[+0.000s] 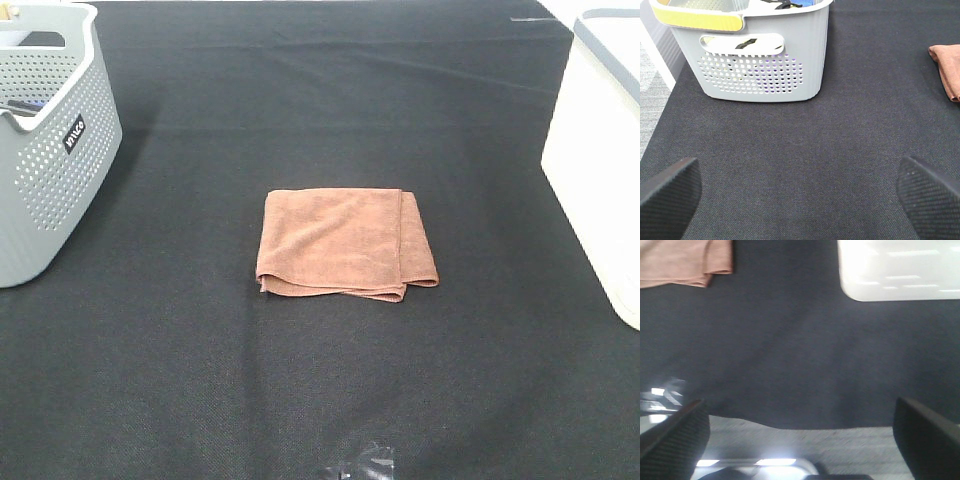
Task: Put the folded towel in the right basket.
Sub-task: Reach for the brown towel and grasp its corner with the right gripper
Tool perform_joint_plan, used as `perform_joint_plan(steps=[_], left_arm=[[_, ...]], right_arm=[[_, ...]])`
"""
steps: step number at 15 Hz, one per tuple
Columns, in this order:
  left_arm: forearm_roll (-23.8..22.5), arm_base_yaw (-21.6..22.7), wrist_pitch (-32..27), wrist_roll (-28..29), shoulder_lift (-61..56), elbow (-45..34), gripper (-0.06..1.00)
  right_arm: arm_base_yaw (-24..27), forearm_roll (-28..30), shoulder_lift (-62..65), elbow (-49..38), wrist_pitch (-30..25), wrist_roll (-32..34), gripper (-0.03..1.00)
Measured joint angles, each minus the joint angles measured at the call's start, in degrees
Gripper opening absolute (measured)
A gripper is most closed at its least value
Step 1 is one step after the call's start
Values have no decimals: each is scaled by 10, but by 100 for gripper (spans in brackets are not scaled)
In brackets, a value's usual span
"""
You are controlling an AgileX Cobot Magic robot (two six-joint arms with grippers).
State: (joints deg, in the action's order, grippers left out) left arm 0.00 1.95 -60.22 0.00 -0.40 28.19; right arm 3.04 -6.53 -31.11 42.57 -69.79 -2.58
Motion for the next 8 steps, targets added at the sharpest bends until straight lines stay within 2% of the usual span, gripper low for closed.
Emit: perform_joint_plan(steps=[3, 8], left_arm=[[0, 0, 0, 0, 0, 0, 99], [0, 0, 0, 0, 0, 0, 99]], right_arm=[[0, -65, -168, 115, 1, -11, 96], [-1, -148, -336, 215, 14, -30, 96]])
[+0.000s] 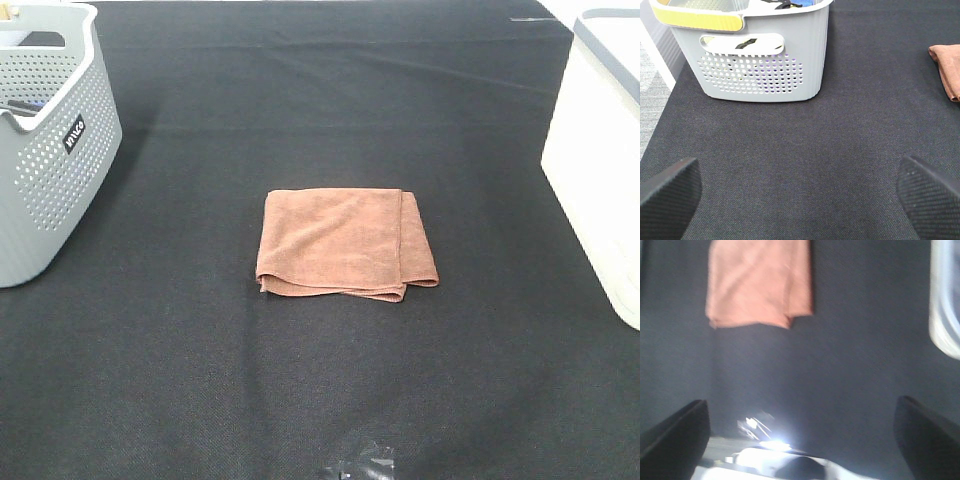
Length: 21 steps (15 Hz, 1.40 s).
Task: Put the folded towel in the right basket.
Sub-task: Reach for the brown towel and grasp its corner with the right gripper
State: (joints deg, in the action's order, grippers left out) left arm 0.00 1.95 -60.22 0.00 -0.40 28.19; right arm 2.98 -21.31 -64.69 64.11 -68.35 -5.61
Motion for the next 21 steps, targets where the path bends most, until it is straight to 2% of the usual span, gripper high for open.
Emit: perform_joint_plan(steps=[2, 4, 5, 8, 10, 13, 18, 21], left_arm=[[0, 0, 0, 0, 0, 0, 99], [0, 0, 0, 0, 0, 0, 99], [0, 0, 0, 0, 0, 0, 99], [0, 0, 0, 0, 0, 0, 99], [0, 0, 0, 0, 0, 0, 99], [0, 0, 0, 0, 0, 0, 99], [0, 0, 0, 0, 0, 0, 99], [0, 0, 0, 0, 0, 0, 99]], right_arm=[[-38, -14, -92, 60, 20, -6, 96], [-115, -11, -211, 130, 53, -8, 96], [-132, -11, -266, 157, 56, -2, 96], [-139, -14, -388, 206, 66, 6, 96], [-139, -14, -418, 218, 74, 6, 96], [-139, -44, -510, 245, 120, 7, 96], [-139, -49, -593, 245, 182, 11, 96], [-139, -39, -621, 245, 199, 16, 96]])
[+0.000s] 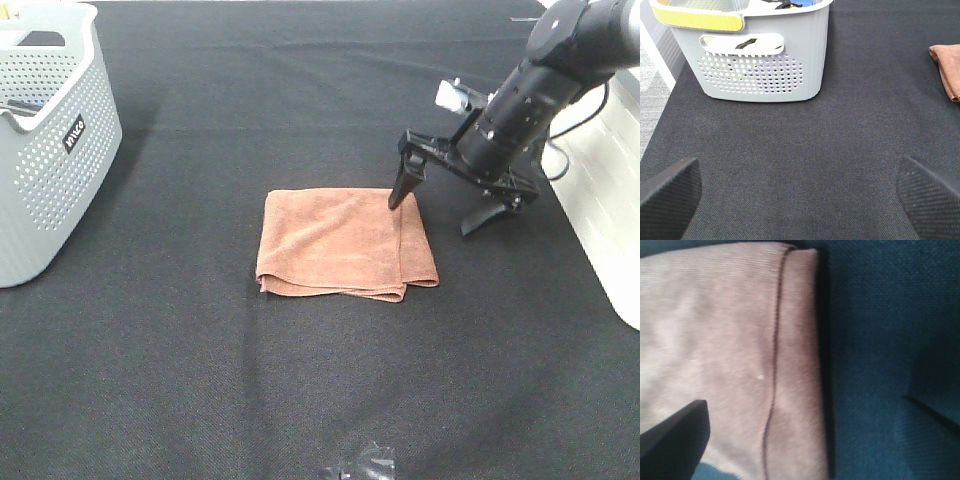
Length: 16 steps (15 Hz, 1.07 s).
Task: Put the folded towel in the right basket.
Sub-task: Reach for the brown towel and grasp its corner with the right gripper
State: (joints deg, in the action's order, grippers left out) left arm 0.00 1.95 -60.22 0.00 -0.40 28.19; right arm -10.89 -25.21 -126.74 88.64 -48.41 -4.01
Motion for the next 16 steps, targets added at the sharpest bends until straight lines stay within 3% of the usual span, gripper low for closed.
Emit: perform_joint_plan(steps=[10, 13, 16], left_arm=[[0, 0, 0, 0, 0, 0, 99], [0, 0, 0, 0, 0, 0, 99], [0, 0, 0, 0, 0, 0, 99]], right_arm=[[-5, -6, -33, 7, 5, 1, 95], [-36, -17, -48, 15, 14, 5, 95], [-98, -93, -60, 19, 77, 6, 87]])
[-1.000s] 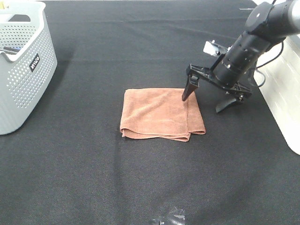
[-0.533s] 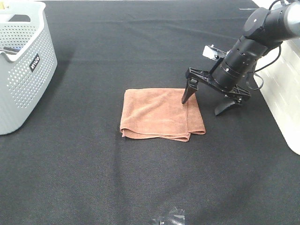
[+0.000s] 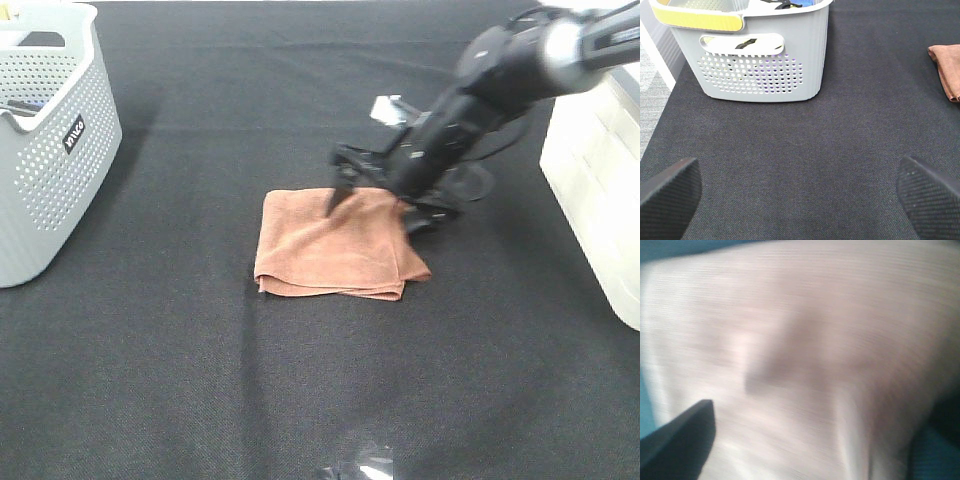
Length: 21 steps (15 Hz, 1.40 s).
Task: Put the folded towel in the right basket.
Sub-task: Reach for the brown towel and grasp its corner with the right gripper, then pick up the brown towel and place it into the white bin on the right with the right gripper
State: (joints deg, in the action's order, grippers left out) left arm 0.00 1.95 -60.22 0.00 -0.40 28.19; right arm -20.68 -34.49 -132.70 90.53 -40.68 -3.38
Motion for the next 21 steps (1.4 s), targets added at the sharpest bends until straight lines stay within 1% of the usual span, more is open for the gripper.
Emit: perform_joint_plan(steps=[1, 2, 4, 7, 8, 9, 10, 12, 14, 17, 18, 19, 21], left_arm=[[0, 0, 0, 0, 0, 0, 99], [0, 0, 0, 0, 0, 0, 99], [0, 0, 0, 0, 0, 0, 99], [0, 0, 0, 0, 0, 0, 99], [0, 0, 0, 0, 0, 0, 99], [0, 0, 0, 0, 0, 0, 99], [0, 0, 0, 0, 0, 0, 99], [0, 0, 0, 0, 0, 0, 99], [0, 0, 0, 0, 0, 0, 99], [0, 0, 0, 0, 0, 0, 99], [0, 0, 0, 0, 0, 0, 99], [0, 0, 0, 0, 0, 0, 99], [0, 0, 0, 0, 0, 0, 99]], right_arm=[[0, 0, 0, 0, 0, 0, 87], [-19, -15, -3, 1, 20, -1, 83], [-54, -21, -7, 1, 56, -1, 70], [-70, -27, -14, 1, 78, -1, 52], [-70, -30, -15, 1, 80, 0, 34], [-70, -32, -15, 2, 79, 0, 26], [-70, -30, -15, 7, 72, -2, 21], [-71, -15, -13, 14, 64, -17, 21], [-72, 20, 22, 25, 20, -30, 21], [-71, 92, 96, 74, -80, -32, 21], [-71, 92, 96, 74, -80, -32, 21], [-66, 119, 136, 117, -135, -20, 21], [-38, 146, 197, 166, -211, -15, 21]])
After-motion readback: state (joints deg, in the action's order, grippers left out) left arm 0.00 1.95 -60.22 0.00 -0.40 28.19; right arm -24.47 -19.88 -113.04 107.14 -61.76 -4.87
